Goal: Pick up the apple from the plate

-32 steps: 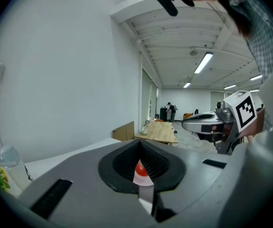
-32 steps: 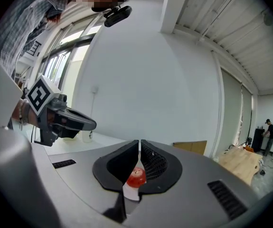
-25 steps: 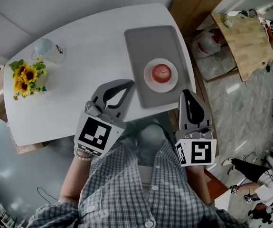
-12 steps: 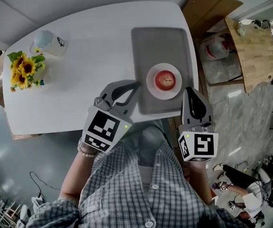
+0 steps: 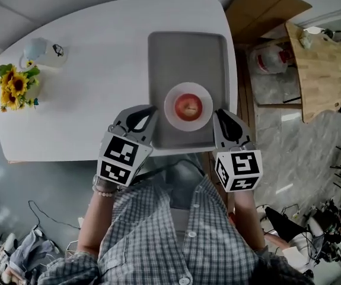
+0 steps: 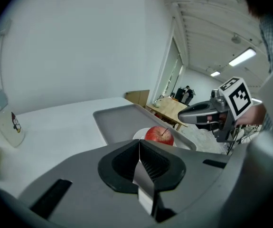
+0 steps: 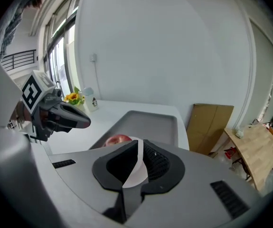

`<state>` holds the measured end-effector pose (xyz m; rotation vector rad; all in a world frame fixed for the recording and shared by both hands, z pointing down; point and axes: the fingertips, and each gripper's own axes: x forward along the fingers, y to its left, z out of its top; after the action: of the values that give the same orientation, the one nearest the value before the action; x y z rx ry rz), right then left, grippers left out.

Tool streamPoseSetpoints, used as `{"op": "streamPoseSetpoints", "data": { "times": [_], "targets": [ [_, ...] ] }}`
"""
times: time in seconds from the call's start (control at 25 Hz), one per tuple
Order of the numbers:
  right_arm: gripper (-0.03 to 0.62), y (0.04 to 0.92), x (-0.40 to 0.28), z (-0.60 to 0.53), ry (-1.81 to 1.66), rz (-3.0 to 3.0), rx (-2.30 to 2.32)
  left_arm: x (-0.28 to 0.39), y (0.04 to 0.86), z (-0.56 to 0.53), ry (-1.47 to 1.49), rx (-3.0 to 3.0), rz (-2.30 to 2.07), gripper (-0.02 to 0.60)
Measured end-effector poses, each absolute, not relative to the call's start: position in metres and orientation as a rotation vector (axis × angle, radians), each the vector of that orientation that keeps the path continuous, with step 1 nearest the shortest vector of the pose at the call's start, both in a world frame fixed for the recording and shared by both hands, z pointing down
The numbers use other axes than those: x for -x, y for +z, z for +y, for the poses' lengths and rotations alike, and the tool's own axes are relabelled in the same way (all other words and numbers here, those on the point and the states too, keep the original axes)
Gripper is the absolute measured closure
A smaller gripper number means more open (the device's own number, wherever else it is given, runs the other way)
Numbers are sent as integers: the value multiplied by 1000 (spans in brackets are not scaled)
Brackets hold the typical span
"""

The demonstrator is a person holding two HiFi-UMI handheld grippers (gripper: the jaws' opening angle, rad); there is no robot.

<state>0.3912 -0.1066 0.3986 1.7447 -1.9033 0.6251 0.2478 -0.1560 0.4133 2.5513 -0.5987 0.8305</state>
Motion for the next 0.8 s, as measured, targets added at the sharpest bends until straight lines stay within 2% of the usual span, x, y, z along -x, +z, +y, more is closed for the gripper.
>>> {"op": "streamPoseSetpoints", "data": {
  "times": [0.4, 0.48, 0.8],
  "targets": [
    [552, 451, -403, -115, 765, -1918, -1497, -259, 459, -148, 901, -2337, -686, 566],
    [516, 460, -403, -116, 811, -1925, -1451, -260, 466, -145, 915, -2297, -699, 502],
    [496, 484, -404, -113, 1009, -1896, -1364, -262, 491, -134, 968, -2142, -764, 497]
  ]
}}
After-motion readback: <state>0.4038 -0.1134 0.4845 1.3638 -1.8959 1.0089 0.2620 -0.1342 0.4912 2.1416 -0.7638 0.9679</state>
